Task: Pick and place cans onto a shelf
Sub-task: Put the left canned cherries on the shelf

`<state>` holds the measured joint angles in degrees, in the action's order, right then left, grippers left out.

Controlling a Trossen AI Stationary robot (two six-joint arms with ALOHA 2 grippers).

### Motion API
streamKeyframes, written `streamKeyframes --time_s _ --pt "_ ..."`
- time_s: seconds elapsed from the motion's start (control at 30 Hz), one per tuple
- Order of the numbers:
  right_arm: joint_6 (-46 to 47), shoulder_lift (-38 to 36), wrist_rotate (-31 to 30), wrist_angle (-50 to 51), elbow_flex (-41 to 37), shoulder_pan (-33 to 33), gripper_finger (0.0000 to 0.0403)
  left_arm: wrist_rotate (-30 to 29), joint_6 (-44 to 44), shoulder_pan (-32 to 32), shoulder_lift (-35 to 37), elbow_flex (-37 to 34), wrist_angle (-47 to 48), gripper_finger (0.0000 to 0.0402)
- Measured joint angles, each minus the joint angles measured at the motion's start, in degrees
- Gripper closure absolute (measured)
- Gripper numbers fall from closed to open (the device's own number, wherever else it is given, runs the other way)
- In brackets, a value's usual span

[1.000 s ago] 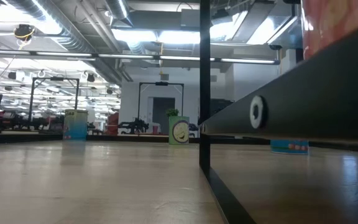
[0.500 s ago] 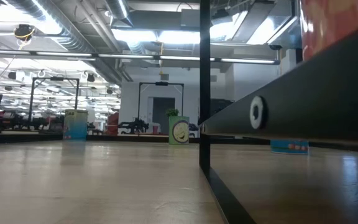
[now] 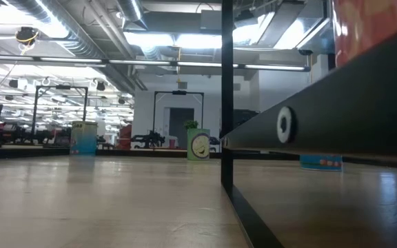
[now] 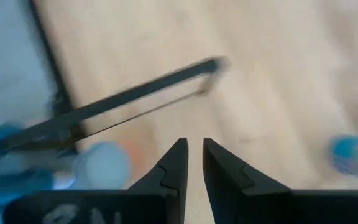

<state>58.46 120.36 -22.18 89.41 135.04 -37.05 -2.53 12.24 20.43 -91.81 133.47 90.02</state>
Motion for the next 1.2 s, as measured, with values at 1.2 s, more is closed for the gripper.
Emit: streamKeyframes --time_s 1.2 --pt "-27.3 -32.5 -24.0 0.6 -10.0 31.4 0.035 -19.8 -27.6 -40.3 1.2 -11.3 0.0 0.0395"
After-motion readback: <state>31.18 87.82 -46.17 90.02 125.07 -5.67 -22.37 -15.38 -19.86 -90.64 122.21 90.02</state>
